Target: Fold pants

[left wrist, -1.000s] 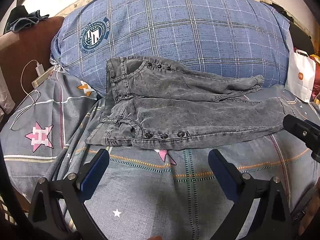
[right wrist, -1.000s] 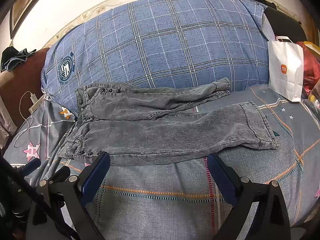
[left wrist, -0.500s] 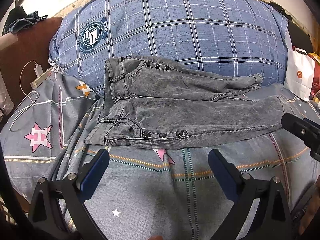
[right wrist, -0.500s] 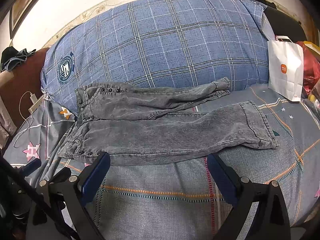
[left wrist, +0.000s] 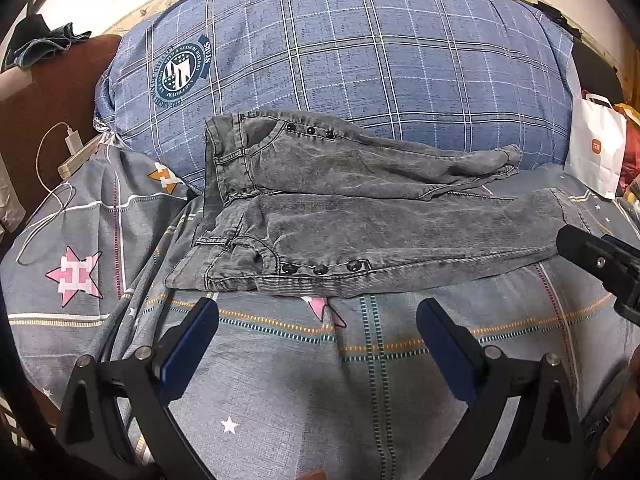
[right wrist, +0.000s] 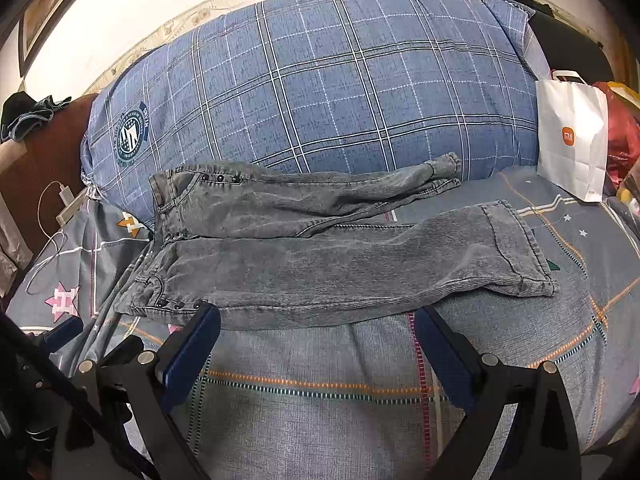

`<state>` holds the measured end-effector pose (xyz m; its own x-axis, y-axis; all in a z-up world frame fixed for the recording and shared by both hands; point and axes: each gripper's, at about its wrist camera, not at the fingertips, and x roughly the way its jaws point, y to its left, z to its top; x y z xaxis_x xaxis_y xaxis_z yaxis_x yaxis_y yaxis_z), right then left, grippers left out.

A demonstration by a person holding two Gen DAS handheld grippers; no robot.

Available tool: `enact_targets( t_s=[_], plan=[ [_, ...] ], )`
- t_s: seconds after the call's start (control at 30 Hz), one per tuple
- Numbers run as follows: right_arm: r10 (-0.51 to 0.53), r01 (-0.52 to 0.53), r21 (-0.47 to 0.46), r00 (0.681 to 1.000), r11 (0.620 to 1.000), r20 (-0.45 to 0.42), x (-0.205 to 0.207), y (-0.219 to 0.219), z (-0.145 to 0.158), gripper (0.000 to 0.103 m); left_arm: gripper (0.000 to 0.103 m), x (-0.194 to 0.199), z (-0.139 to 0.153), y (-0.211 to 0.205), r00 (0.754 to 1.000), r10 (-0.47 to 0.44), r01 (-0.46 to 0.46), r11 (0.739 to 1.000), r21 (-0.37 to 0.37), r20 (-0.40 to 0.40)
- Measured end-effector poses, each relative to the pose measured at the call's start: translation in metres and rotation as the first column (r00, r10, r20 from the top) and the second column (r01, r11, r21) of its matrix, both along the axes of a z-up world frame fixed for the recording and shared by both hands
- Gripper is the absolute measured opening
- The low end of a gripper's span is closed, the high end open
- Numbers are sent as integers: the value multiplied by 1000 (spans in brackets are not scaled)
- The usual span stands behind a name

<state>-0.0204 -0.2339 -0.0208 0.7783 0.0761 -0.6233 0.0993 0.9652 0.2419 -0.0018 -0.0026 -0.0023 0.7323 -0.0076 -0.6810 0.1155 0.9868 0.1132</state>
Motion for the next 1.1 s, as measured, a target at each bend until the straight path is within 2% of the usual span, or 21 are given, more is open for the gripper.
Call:
enact_targets(
  t_s=[1.1],
  plan=[
    [-2,2,3,1000,1000,-3,2,-2,2,100,99,1,0,-2,1000,1,-1,1000,2,0]
  ],
)
